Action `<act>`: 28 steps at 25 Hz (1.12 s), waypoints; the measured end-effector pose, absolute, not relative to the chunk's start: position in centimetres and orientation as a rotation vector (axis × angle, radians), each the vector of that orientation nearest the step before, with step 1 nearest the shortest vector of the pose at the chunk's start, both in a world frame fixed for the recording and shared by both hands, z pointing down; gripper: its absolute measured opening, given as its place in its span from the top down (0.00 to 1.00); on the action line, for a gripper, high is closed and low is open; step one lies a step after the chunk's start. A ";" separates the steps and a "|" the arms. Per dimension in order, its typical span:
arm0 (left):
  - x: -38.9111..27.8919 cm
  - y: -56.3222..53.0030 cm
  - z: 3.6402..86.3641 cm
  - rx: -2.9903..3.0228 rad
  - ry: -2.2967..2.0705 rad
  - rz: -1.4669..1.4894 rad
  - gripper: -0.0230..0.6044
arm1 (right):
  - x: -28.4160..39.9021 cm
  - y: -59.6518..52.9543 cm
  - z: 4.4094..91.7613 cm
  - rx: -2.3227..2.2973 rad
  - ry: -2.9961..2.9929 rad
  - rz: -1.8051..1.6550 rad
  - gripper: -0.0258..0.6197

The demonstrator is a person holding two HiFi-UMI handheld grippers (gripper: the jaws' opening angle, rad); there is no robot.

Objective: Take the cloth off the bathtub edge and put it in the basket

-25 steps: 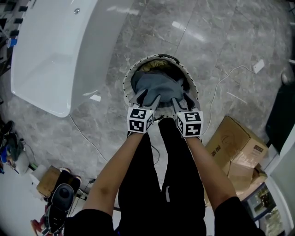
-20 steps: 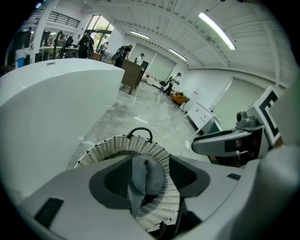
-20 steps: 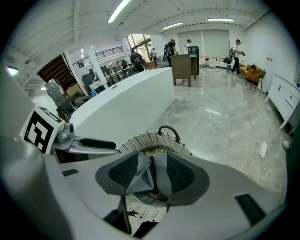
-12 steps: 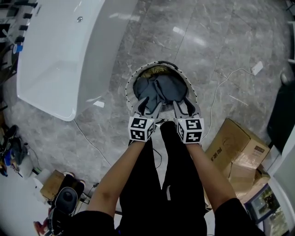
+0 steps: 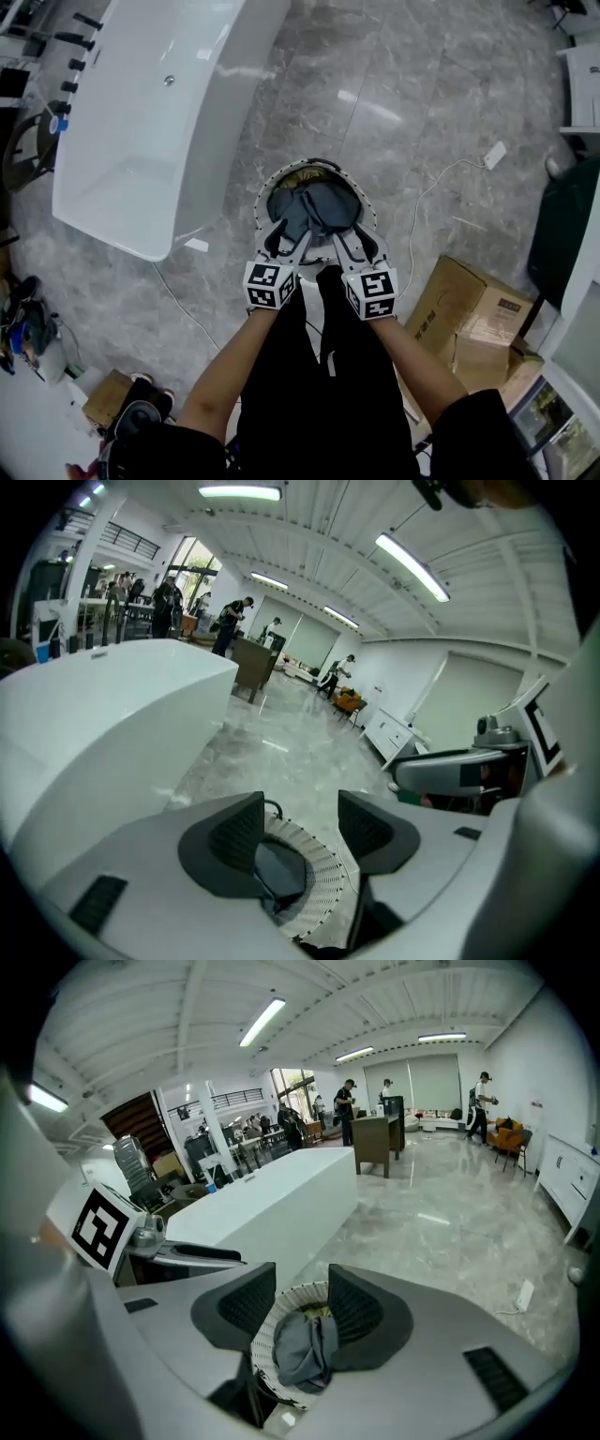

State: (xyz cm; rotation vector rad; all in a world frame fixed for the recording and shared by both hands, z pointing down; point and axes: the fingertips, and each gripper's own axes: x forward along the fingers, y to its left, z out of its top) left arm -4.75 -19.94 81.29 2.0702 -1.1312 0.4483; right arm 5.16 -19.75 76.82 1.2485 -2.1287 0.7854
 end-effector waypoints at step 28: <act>-6.9 -22.8 38.8 2.621 -1.111 0.029 0.94 | 0.3 -21.9 37.6 1.588 -2.555 0.390 0.85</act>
